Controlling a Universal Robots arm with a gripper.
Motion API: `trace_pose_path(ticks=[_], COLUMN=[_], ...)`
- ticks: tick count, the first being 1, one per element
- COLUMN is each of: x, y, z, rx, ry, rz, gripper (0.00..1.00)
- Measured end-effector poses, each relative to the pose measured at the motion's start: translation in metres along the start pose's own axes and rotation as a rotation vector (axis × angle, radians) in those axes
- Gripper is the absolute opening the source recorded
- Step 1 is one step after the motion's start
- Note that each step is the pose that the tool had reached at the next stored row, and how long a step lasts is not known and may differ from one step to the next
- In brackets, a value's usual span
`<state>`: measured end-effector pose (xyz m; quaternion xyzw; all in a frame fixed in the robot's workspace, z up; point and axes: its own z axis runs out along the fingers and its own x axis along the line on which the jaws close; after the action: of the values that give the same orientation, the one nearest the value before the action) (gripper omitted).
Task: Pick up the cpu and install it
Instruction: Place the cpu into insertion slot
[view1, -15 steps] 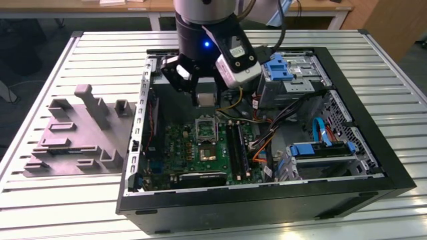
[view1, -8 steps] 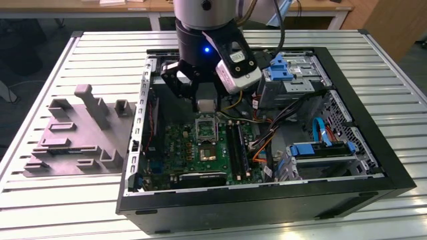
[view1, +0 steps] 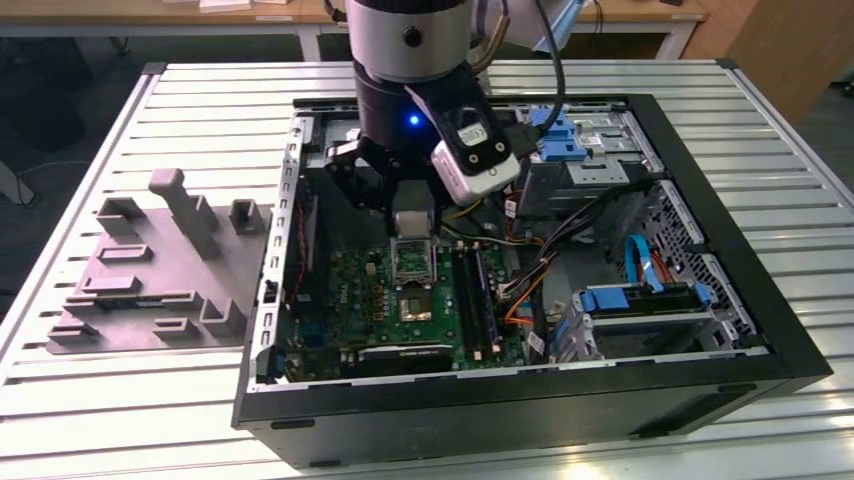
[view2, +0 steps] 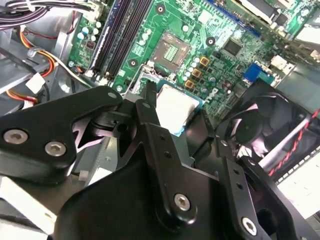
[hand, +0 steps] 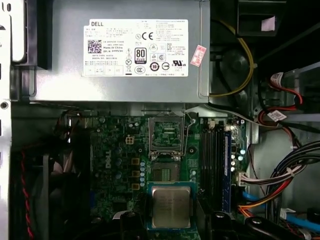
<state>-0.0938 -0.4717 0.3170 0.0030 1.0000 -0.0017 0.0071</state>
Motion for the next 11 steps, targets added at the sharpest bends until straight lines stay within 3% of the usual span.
trace_pose_path(ticks=[11], x=[0.0002], y=[-0.0007], z=[0.0200], rx=[0.0001], ry=[0.0000], rz=[0.000], gripper=[0.47])
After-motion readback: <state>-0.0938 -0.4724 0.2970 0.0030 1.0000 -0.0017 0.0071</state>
